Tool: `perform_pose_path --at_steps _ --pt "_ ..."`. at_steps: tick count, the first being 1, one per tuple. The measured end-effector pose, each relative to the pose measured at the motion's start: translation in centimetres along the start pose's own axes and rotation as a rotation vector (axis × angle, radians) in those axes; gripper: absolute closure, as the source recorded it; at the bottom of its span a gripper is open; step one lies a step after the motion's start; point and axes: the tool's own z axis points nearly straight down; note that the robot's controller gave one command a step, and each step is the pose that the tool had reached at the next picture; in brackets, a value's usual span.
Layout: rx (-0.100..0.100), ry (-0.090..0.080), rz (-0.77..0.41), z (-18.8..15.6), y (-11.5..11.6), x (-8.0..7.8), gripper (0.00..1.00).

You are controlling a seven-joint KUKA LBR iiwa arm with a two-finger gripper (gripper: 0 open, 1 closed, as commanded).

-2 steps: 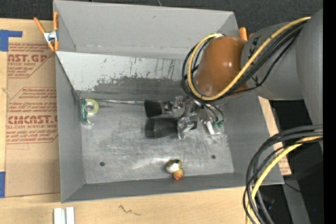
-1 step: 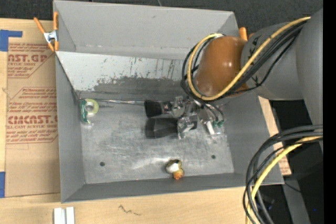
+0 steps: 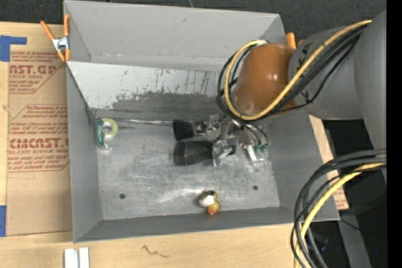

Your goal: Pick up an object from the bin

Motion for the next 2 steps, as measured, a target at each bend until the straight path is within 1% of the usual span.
perform_pose_path --at_steps 2 --pt "0.000 0.000 0.000 0.00 0.00 0.00 1.00"
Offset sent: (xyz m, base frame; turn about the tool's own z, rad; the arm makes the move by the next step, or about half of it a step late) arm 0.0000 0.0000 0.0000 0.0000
